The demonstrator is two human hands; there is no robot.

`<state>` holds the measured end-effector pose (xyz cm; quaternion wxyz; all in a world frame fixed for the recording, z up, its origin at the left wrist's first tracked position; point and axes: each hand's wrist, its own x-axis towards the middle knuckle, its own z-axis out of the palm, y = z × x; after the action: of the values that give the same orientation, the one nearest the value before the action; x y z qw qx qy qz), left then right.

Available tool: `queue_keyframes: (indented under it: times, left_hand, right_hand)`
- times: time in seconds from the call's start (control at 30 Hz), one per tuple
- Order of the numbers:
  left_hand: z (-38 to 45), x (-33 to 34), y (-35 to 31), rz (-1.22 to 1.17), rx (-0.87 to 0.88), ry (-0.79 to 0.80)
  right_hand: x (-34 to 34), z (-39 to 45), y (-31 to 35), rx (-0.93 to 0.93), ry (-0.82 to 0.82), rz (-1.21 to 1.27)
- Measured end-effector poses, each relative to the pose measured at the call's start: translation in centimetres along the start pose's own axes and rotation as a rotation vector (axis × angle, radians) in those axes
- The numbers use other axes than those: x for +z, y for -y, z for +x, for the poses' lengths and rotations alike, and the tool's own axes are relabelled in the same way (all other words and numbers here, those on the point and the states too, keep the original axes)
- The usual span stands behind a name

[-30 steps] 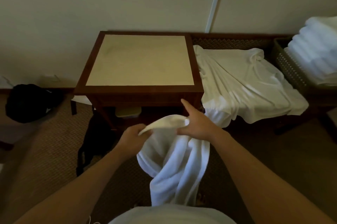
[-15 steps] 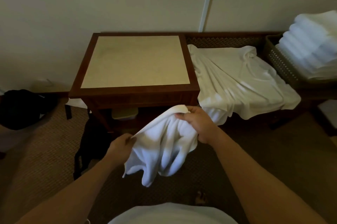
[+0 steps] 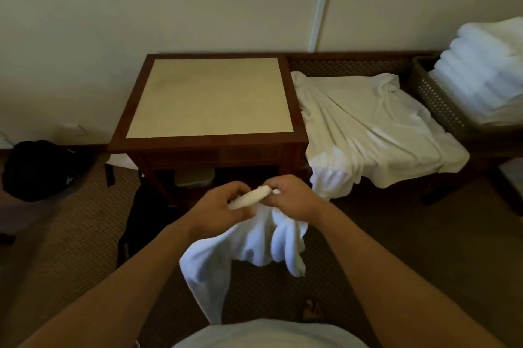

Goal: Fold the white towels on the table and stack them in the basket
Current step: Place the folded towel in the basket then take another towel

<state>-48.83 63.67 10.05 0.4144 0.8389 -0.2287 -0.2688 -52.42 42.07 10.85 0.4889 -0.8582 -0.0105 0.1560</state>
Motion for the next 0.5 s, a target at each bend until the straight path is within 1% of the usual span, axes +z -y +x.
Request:
queue_keyframes:
  times: [0.07,0.13,0.17,0.23,0.27,0.3,0.37,0.43,0.5]
  left_hand:
    - [-0.9,-0.5,2.5,0.106,-0.136,0.029]
    - [-2.2,-0.9,4.5,0.186,-0.252,0.031]
    - [-2.7,-1.1,5.0,0.179,-0.294,0.008]
    - [-3.1,-1.0,4.8,0.089,-0.326,-0.049]
    - [-2.9,-0.8,4.2,0.046,-0.325,-0.066]
    - [-2.5,-0.4,3.4,0.016,-0.328,-0.083]
    - [-1.6,1.0,1.6,-0.068,-0.35,-0.142]
    - [-0.8,2.5,0.2,-0.222,-0.376,-0.216]
    - [-0.3,3.6,-0.9,-0.326,-0.35,-0.268]
  right_hand:
    - [-1.1,-0.5,-0.3,0.009,-0.024,0.084]
    - [-2.0,-0.9,-1.1,0.073,-0.124,0.159]
    - [-2.3,-1.0,-1.8,0.1,-0.186,0.148]
    - [-2.3,-1.2,-2.9,0.191,-0.286,0.005]
    - [-1.8,-1.4,-3.3,0.259,-0.302,-0.046]
    - [-1.1,-1.6,-3.4,0.315,-0.291,-0.036]
    - [0.8,-1.8,-3.3,0.372,-0.259,0.12]
    - [2.4,-1.9,-3.0,0.424,-0.243,0.323]
    - [3.3,-2.0,-2.6,0.41,-0.244,0.422]
